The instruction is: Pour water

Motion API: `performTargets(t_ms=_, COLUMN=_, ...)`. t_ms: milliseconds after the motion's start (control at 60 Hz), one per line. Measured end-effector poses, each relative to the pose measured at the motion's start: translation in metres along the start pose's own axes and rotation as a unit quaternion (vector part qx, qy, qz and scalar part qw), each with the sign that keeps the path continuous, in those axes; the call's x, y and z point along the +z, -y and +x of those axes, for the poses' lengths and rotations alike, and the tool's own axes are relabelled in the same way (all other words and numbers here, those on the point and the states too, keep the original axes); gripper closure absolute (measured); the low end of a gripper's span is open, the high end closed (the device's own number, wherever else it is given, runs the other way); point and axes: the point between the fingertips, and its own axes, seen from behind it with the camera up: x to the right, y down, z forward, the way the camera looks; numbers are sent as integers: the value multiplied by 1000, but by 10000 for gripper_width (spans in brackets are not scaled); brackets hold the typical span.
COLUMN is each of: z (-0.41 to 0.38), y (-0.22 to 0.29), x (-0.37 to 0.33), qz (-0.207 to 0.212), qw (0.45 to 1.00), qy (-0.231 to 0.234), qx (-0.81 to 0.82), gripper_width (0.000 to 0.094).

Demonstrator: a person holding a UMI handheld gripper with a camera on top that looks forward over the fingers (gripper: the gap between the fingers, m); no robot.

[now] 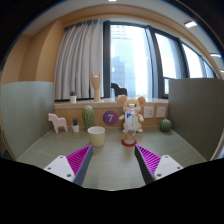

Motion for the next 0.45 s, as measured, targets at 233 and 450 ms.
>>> performTargets(t_ms=233, z=7, y=20, x=-42, qz=16, qw=1000, qy=-13, qx=-13, gripper_width=72)
performTargets(t_ms=450, z=4, y=24, x=-68, qz=19, qw=1000, qy=-2, qx=6, gripper_width=70)
